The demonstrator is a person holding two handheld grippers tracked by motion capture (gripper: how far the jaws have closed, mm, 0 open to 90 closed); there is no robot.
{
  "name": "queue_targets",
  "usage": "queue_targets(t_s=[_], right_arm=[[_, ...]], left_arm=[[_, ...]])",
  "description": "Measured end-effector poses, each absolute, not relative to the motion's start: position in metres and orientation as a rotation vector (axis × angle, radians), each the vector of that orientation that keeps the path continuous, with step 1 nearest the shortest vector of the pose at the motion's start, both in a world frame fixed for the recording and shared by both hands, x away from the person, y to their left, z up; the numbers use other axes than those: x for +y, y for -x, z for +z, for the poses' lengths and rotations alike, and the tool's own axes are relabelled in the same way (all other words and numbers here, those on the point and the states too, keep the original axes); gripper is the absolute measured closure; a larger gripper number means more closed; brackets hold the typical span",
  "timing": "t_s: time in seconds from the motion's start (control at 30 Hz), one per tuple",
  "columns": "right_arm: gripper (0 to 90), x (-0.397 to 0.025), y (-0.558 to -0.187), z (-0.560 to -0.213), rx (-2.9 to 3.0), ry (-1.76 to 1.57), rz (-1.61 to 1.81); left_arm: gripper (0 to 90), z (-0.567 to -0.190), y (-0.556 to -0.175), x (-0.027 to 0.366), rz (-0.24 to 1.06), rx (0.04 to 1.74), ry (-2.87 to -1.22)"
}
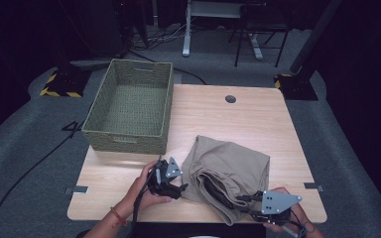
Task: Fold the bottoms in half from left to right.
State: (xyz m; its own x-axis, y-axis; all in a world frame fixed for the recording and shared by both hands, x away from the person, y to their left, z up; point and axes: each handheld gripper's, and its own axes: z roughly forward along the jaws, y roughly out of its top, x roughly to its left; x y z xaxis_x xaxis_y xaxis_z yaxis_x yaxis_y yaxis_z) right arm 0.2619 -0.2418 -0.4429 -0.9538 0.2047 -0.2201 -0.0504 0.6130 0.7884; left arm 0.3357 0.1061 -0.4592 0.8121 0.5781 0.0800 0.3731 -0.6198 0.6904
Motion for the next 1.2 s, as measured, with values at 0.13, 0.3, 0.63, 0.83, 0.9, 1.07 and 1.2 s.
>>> queue_targets(t_s=[0.13, 0.3, 0.63, 0.83, 0.9, 1.07, 1.2], right_arm=[[67.8, -0.235, -0.254, -0.445, 2.606, -0.087, 1.266], [56.7, -0.234, -0.252, -0.458, 2.69, -0.112, 1.262], [41.0, -0.273, -0.247, -0.432, 2.483, -0.398, 1.475], [37.4, -0.276, -0.264, -0.437, 2.452, -0.608, 1.364], [34.6, -0.271, -0.273, -0.45, 2.48, -0.662, 1.259], [33.5, -0.267, -0.297, -0.478, 2.533, -0.75, 1.068], [33.2, -0.271, -0.31, -0.49, 2.544, -0.808, 1.018]], left_arm=[[22.7, -0.438, -0.34, 0.1, 0.441, 0.686, -2.233], [21.8, -0.429, -0.346, 0.067, 0.438, 0.573, -2.253], [23.1, -0.456, -0.322, 0.038, 0.377, 0.419, -2.394], [24.3, -0.469, -0.314, 0.047, 0.297, 0.483, -2.353], [24.3, -0.474, -0.311, 0.048, 0.273, 0.488, -2.343], [24.4, -0.478, -0.302, 0.045, 0.215, 0.448, -2.354], [24.2, -0.47, -0.296, 0.048, 0.242, 0.407, -2.356]])
